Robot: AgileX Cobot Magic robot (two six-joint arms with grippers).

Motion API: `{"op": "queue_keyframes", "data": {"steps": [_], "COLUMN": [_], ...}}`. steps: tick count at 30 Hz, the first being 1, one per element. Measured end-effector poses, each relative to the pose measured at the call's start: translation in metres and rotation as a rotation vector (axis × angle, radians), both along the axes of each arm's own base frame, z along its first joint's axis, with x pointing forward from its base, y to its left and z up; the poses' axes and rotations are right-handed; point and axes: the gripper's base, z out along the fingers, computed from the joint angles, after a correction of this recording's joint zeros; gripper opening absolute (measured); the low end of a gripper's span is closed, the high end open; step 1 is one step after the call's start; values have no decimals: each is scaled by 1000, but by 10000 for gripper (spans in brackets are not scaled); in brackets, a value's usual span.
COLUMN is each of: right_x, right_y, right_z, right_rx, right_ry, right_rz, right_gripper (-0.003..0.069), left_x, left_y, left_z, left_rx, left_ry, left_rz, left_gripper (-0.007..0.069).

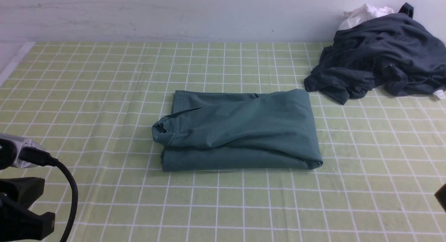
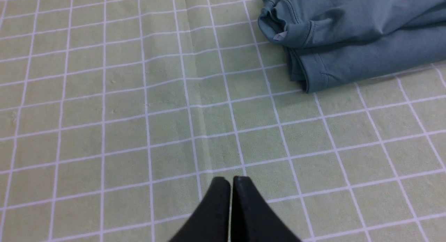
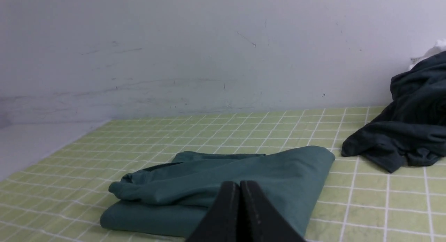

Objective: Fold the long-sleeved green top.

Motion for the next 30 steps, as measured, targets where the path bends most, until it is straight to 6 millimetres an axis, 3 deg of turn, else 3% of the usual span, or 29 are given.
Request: {"op": "queue_keyframes", "data": {"steps": [7, 13, 20, 30], "right_x": [-3, -12, -12, -12], "right_y": [-1, -16, -29, -31], "right_z": [-35, -27, -27, -40], "right_rx": [-127, -81, -96, -284], "right_ry": [48, -82, -81, 38], "right_rz": [5, -175, -410, -434], "right_gripper": [-15, -15, -15, -15], "left_x": [0, 0, 0, 0], "left_y": [0, 0, 0, 0], "left_z": [0, 0, 0, 0], "left_rx": [0, 0, 0, 0], "left_ry": [0, 1, 1, 2], "left_rz": [0, 0, 0, 0], "left_gripper": [-3, -3, -3, -3]}}
